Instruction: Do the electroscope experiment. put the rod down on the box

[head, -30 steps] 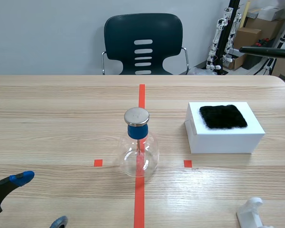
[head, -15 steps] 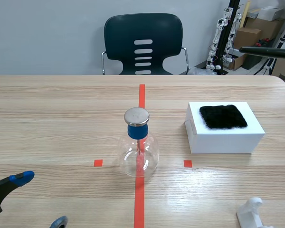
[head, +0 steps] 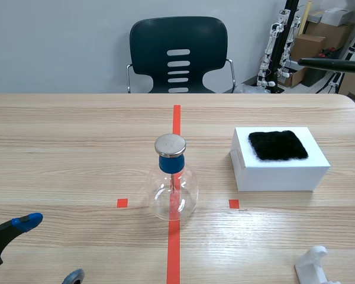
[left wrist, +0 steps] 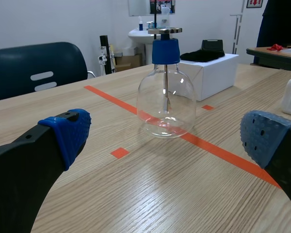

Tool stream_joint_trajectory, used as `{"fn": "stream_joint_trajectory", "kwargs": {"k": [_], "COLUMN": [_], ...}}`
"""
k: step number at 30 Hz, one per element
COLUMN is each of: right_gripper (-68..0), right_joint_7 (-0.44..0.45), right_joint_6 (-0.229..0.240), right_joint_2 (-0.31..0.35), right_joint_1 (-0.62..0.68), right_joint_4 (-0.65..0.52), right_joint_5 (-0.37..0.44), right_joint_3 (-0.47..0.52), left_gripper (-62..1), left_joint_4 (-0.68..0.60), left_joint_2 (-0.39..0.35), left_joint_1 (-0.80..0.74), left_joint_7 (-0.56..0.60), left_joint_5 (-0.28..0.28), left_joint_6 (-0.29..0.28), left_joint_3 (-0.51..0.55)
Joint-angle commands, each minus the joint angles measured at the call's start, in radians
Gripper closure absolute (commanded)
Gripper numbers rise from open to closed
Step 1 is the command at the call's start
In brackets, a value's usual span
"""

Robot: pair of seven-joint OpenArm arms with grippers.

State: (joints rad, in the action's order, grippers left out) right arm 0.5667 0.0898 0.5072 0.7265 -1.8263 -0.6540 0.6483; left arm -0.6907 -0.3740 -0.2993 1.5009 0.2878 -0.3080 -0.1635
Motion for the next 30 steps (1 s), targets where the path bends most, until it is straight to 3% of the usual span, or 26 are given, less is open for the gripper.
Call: {"fn": "stream_joint_trajectory", "kwargs": {"k": [1, 17, 21, 30], "right_gripper": [-1.3, -1.3, -1.3, -1.3], "right_joint_7": [-0.002, -0.002, 0.001, -0.081], "right_joint_6": [-0.014, -0.013, 0.017, 0.042], "right_joint_2": [0.013, 0.013, 0.015, 0.025], "right_joint_1": [-0.006, -0.006, -0.005, 0.114], "right_joint_4": [-0.007, -0.007, -0.013, -0.167], "right_joint_5": [0.012, 0.012, 0.011, 0.013], "right_joint_3": [0.014, 0.014, 0.009, -0.092], "left_gripper": [-62.3, -62.3, -62.3, -62.3], "left_joint_4": [-0.013, -0.013, -0.013, -0.013], "left_joint_2": [-0.006, -0.006, -0.006, -0.006], "left_joint_1": [0.003, 0.003, 0.003, 0.003], "left_joint_7": [0.018, 0.018, 0.018, 0.018], "left_joint_5": [-0.006, -0.006, -0.006, -0.006], "left_joint_6": [-0.001, -0.001, -0.001, -0.001], "left_joint_3": [0.005, 0.005, 0.005, 0.005]}}
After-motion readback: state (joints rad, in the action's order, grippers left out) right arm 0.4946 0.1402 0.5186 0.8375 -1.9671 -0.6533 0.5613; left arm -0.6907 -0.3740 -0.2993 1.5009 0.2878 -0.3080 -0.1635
